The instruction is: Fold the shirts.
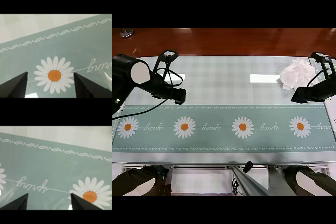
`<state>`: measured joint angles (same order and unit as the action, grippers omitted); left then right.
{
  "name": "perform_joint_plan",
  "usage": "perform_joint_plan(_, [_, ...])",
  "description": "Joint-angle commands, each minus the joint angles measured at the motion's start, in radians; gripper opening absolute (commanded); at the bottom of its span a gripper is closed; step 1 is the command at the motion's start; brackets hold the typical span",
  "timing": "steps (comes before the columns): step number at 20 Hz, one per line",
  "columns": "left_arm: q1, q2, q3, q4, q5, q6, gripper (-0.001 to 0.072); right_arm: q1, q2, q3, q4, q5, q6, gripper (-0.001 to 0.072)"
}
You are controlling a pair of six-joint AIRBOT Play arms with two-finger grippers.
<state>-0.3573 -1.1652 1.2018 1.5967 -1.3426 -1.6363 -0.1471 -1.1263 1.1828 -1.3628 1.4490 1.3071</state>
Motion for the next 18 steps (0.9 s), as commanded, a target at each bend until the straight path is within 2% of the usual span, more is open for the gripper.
perform_joint_plan(1, [0.0,-0.001,0.001,0.0,0.0,0.0,0.0704,0.0,-0.001,0.0,0.0,0.0,0.0,0.0626])
perform_joint_plan(14, [0.0,-0.001,0.001,0.0,0.0,0.0,0.0704,0.0,-0.001,0.0,0.0,-0.002,0.0,0.0626])
perform_joint_plan(18, [0.002,-0.001,0.001,0.0,0.07,0.0,0.0704,0.0,-0.001,0.0,0.001,-0.084,0.001,0.0626])
